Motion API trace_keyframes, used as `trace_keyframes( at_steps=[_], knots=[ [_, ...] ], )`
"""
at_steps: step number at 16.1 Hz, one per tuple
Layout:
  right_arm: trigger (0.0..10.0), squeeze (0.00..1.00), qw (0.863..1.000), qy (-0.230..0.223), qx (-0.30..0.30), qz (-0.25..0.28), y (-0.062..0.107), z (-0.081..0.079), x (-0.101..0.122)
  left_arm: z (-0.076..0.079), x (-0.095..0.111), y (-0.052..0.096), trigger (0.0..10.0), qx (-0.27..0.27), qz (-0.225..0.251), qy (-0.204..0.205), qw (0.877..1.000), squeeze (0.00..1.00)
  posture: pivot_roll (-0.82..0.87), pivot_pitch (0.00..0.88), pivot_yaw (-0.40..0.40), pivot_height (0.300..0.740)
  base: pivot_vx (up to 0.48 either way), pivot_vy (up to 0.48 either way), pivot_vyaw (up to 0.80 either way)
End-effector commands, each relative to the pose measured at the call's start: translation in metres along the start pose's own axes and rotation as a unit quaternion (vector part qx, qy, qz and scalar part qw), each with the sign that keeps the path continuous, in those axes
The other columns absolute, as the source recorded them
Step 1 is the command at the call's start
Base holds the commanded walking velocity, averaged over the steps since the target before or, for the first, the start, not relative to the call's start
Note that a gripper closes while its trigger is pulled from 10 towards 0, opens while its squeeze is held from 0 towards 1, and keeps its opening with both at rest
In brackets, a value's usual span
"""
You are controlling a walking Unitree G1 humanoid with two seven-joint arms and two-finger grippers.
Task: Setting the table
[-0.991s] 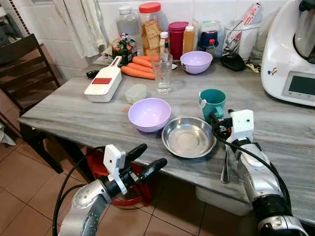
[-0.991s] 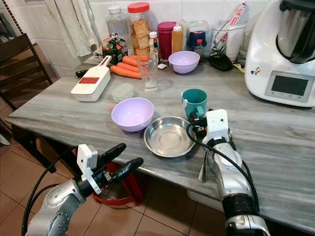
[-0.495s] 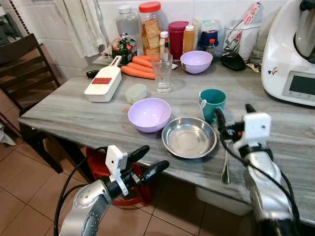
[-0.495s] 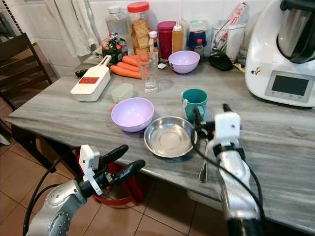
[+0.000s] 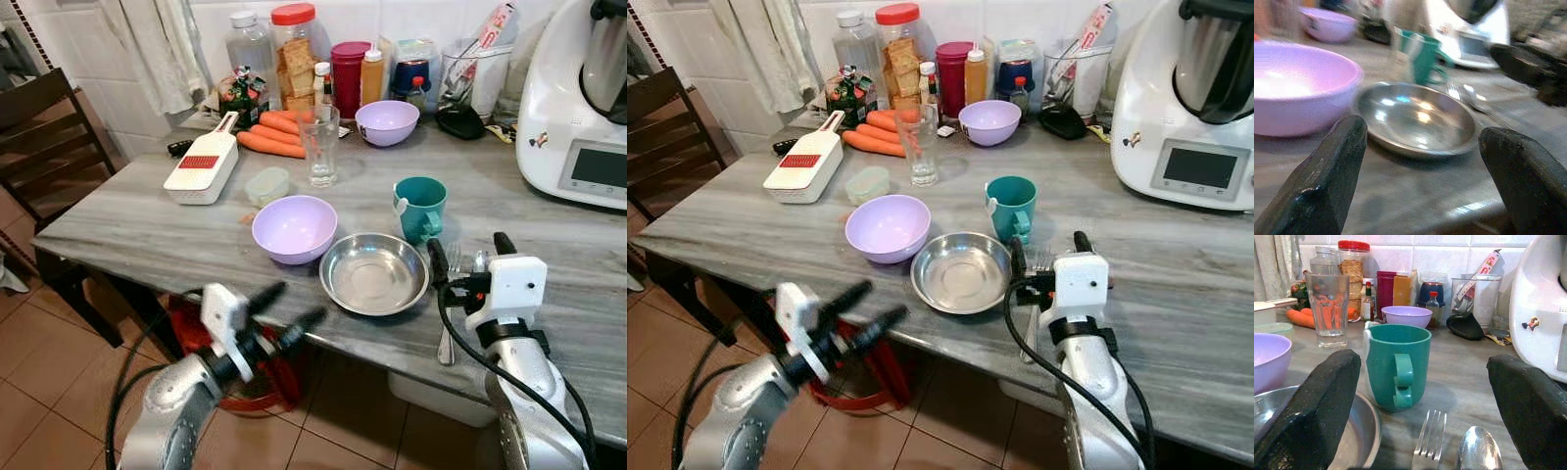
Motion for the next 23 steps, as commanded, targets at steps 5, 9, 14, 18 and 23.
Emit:
trace_keyframes(
  at_steps=[5, 9, 14, 18, 23],
  knots=[
    [10.0, 0.00, 0.999, 0.005, 0.034, 0.002, -0.002, -0.017, 0.006, -0.064, 0.007, 0.011, 10.0, 0.152, -0.009, -0.081, 0.985, 0.00, -0.16, 0.000, 0.104, 0.740, 0.000, 0.000, 0.00],
    [10.0, 0.00, 0.998, 0.033, 0.055, 0.006, -0.002, -0.025, 0.008, -0.081, -0.002, 0.014, 10.0, 0.221, -0.036, -0.100, 0.969, 0.00, -0.15, 0.000, 0.098, 0.740, 0.000, 0.000, 0.40],
    [10.0, 0.00, 0.998, 0.022, 0.064, 0.002, -0.002, -0.032, 0.006, -0.091, -0.003, 0.006, 10.0, 0.251, -0.042, -0.102, 0.962, 0.00, -0.15, 0.000, 0.102, 0.740, 0.000, 0.000, 0.80],
    [10.0, 0.00, 0.997, 0.019, 0.076, 0.005, -0.003, -0.039, 0.006, -0.100, 0.000, 0.001, 10.0, 0.277, -0.037, -0.112, 0.954, 0.00, -0.15, 0.000, 0.107, 0.740, 0.000, 0.000, 0.80],
    [10.0, 0.00, 0.996, 0.019, 0.088, 0.010, -0.005, -0.045, 0.009, -0.109, -0.003, 0.005, 10.0, 0.309, -0.044, -0.113, 0.943, 0.00, -0.15, 0.000, 0.107, 0.740, 0.000, 0.000, 0.80]
  ],
)
Point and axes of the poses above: a point about 5 cm out from each wrist's last joint towards the gripper, its own y axis pointing back from the gripper into the wrist, its own x axis along the axis of the wrist's last joint, z = x × y, the point moved 6 cm from there along -y, pointing out of the wrist towards the gripper, and after that the axes turned 13 degrees about -y, right-handed, at the moved point
